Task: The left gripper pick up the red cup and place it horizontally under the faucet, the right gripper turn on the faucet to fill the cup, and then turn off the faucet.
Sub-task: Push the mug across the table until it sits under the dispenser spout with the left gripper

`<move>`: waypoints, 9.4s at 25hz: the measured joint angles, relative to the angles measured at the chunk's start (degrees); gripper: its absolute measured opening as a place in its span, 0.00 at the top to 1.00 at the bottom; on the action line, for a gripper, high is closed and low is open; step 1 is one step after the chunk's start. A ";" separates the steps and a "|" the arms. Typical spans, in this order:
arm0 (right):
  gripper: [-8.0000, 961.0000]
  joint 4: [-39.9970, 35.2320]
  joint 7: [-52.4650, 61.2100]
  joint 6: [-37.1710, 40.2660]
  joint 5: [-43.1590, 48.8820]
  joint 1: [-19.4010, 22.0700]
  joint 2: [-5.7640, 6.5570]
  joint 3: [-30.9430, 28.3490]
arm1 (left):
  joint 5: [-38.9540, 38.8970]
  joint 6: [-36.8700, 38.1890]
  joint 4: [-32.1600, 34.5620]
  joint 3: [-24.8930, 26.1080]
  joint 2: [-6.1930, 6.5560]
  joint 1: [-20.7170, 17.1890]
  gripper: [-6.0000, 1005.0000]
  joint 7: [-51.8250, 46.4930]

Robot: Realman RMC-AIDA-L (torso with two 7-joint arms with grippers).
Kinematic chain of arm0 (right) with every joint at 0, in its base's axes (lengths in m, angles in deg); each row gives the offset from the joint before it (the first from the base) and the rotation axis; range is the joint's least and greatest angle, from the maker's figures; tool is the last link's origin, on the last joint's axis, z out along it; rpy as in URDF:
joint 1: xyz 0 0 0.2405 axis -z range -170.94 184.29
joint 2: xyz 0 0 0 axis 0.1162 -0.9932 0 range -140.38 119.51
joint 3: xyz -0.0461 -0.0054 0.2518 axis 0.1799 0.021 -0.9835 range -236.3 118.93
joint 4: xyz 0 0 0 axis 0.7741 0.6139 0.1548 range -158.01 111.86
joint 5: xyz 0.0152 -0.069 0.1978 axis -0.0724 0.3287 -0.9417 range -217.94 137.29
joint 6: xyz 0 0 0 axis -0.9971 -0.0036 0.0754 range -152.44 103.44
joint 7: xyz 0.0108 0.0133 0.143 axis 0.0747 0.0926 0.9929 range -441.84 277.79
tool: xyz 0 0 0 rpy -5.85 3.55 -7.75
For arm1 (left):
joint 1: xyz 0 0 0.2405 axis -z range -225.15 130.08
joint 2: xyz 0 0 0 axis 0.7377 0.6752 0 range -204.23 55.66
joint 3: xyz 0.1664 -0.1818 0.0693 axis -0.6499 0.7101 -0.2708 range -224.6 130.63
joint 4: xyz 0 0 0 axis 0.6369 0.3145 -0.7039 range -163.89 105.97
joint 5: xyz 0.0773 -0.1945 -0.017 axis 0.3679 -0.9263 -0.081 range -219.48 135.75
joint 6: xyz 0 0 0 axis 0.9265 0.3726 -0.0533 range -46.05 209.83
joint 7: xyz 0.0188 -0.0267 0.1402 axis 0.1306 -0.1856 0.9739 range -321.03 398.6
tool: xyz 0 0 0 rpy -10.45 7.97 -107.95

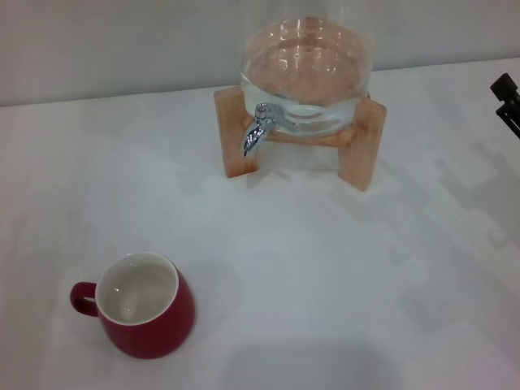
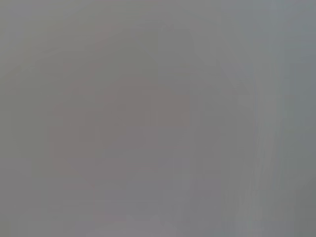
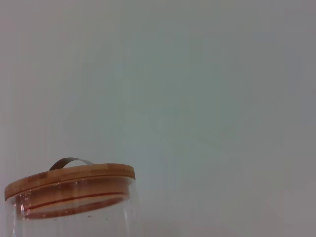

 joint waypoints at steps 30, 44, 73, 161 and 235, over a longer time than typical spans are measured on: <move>0.11 0.44 1.17 0.04 0.20 0.10 0.00 0.39 | 0.43 1.00 0.00 -3.09 -0.09 -0.69 0.13 -1.55; 0.11 0.08 1.34 -0.26 0.24 -0.13 0.00 1.67 | 0.40 0.44 -0.18 -9.11 -0.14 -2.54 0.13 -1.36; 0.10 0.07 0.99 0.09 0.33 -0.01 0.00 3.67 | 0.01 0.34 0.29 -18.89 -0.27 -6.47 0.13 -1.25; 0.10 -0.02 0.73 1.52 0.06 0.40 0.09 3.51 | -1.31 0.34 1.41 -29.52 -0.89 -10.23 0.13 2.03; 0.11 0.00 0.74 2.25 0.25 0.70 0.09 3.42 | -1.04 -2.64 1.26 -29.69 -0.44 -7.40 0.14 1.52</move>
